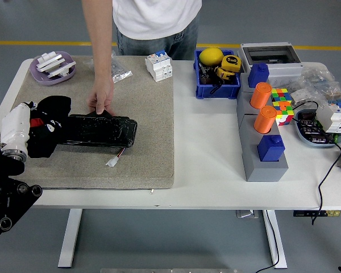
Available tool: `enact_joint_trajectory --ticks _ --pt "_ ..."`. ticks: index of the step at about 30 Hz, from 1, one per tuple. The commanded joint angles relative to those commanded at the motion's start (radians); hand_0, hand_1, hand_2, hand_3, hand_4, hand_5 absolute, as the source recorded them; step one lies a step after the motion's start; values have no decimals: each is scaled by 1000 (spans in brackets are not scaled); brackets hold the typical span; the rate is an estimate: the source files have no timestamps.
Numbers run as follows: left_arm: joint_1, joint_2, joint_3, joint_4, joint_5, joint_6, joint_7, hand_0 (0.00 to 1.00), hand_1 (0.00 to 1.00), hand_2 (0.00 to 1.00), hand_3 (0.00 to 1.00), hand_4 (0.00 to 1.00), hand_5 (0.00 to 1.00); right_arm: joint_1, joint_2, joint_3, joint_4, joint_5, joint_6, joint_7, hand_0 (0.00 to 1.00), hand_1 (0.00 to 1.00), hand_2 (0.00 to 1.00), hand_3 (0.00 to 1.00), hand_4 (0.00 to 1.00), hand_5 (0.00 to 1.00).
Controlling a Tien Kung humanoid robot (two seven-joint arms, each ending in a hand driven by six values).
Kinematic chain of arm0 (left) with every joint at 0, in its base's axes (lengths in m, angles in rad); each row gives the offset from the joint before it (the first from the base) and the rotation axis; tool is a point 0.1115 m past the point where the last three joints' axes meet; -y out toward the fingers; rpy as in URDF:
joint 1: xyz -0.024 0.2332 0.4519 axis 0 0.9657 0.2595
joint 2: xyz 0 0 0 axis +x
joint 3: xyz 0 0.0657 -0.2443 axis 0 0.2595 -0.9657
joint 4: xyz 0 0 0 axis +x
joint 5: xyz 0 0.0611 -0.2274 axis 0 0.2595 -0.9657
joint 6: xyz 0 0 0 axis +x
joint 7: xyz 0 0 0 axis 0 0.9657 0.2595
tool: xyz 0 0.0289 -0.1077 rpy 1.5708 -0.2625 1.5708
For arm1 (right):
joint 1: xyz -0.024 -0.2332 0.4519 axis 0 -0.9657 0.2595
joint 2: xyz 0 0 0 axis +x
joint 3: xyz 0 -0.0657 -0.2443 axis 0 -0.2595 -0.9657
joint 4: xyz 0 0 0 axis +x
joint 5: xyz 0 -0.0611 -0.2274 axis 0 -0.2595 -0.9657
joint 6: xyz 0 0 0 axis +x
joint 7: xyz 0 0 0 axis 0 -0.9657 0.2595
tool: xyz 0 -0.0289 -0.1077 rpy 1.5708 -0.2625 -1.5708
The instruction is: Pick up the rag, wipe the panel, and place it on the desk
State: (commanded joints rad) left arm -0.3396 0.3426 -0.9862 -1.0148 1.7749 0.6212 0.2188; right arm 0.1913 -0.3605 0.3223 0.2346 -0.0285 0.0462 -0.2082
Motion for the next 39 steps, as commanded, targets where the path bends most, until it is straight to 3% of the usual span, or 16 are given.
enact_joint_trajectory --ticks 9,17,26,39 --pt "4 -25 67 -54 12 -2 9 286 191 460 435 126 2 0 -1 3 -1 -4 0 -2 707 631 685 638 998 564" --pt "2 -42 173 -142 31 -10 32 288 194 461 438 138 2 -1 -2 3 -2 -3 0 -1 707 631 685 639 998 564" --pt "-11 -44 283 -218 43 -21 55 290 195 462 440 145 2 -1 -5 5 -1 -6 1 -2 706 631 684 639 998 564" --pt "-16 -46 346 -260 47 -25 67 291 196 463 440 149 2 -1 -5 22 -2 -24 -2 -9 706 631 684 638 998 562"
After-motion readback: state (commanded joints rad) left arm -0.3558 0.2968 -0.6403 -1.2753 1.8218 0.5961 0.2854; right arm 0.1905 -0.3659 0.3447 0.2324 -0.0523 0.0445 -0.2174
